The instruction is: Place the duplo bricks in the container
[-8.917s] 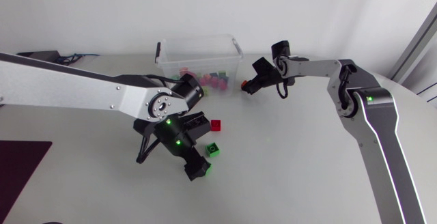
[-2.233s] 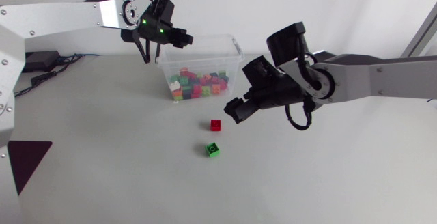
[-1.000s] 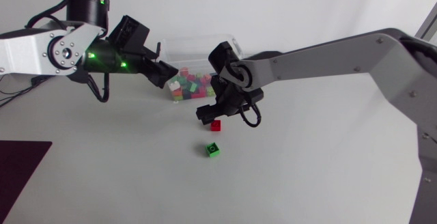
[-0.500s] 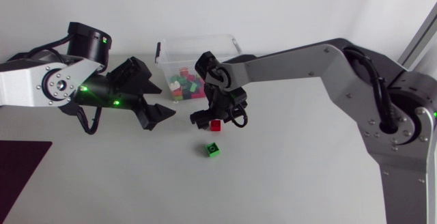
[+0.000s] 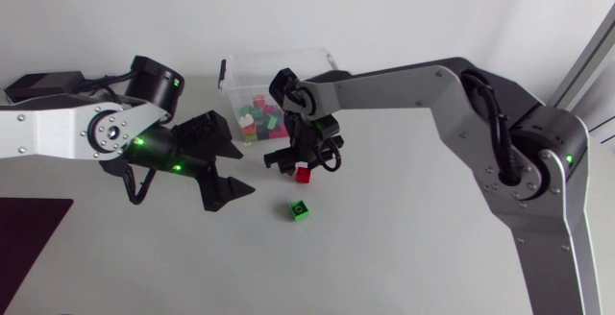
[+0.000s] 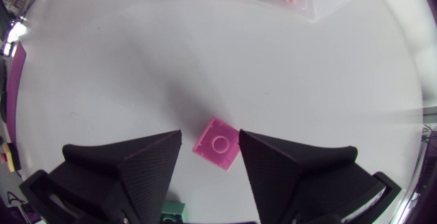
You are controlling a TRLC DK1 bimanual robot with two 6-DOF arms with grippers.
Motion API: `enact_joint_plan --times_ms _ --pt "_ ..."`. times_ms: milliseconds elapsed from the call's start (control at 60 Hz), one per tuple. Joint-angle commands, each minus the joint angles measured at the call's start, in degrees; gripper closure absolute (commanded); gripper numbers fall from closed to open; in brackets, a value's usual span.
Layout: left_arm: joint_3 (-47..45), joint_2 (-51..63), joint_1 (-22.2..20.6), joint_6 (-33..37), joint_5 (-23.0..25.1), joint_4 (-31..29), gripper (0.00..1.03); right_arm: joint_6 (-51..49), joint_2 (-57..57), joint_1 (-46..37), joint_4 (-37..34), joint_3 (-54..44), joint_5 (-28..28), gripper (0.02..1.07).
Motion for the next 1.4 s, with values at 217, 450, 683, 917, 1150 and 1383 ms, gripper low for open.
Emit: enact_joint_plan --times_ms 217,450,683,917,1150,1383 --pt "3.4 7.4 -2.7 2.8 1.1 -4.8 0.06 1.9 3.3 -0.3 -2.9 1.4 0.2 0.53" --pt "4.0 7.5 -3.3 2.8 1.1 -5.0 0.06 1.9 2.5 -0.9 -2.9 0.7 0.1 0.51" --pt "3.3 7.4 -3.0 2.9 1.1 -5.1 0.06 1.3 0.4 -1.6 -3.8 -1.3 0.9 0.20" --pt "2.7 7.2 -2.9 3.3 1.1 -5.0 0.06 0.5 -2.7 -2.1 -4.0 -4.3 1.2 0.14" --pt "2.1 6.0 -2.9 3.4 1.1 -5.0 0.06 -0.3 -1.1 -2.0 -5.8 -0.9 1.5 0.14" --pt "1.4 5.3 -2.7 3.5 1.1 -5.2 0.06 -1.9 1.5 -0.9 -8.4 2.7 1.8 0.23"
